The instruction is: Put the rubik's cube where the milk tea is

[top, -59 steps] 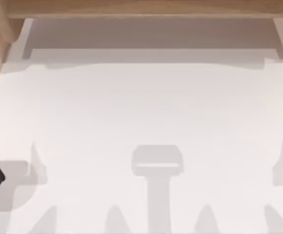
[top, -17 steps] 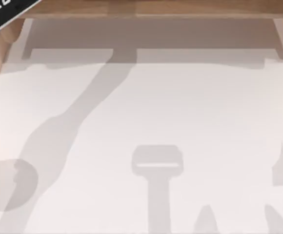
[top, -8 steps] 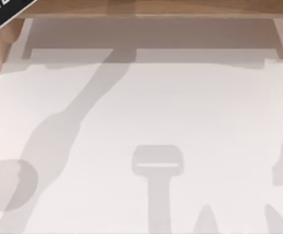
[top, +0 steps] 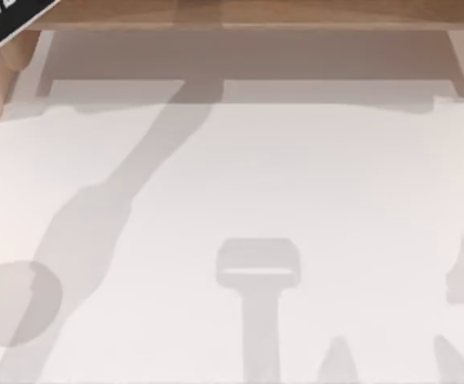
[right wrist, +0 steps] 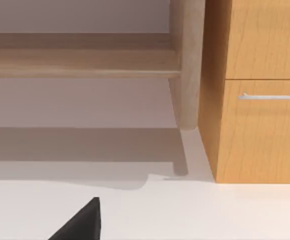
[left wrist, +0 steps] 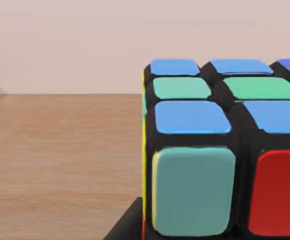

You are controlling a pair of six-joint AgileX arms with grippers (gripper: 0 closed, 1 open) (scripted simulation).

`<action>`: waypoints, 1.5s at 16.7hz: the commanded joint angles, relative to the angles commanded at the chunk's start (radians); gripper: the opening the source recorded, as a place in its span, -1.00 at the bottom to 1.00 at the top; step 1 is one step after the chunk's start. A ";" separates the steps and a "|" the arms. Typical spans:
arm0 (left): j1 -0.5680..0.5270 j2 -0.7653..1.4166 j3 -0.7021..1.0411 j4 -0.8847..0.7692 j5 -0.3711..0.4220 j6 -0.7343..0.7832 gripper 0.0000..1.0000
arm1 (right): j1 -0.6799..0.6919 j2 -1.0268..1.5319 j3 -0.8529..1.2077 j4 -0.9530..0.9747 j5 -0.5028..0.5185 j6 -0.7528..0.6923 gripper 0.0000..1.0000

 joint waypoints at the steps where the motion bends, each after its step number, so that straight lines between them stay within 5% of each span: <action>1: 0.000 0.000 0.000 0.000 0.000 0.000 -0.66 | 0.000 0.000 0.000 0.000 0.000 0.000 1.00; 4: 0.000 0.000 0.000 0.000 0.000 0.000 -1.00 | 0.000 0.000 0.000 0.000 0.000 0.000 1.00; 25: 0.025 -0.024 0.071 -0.053 0.006 0.014 -1.00 | 0.000 0.000 0.000 0.000 0.000 0.000 1.00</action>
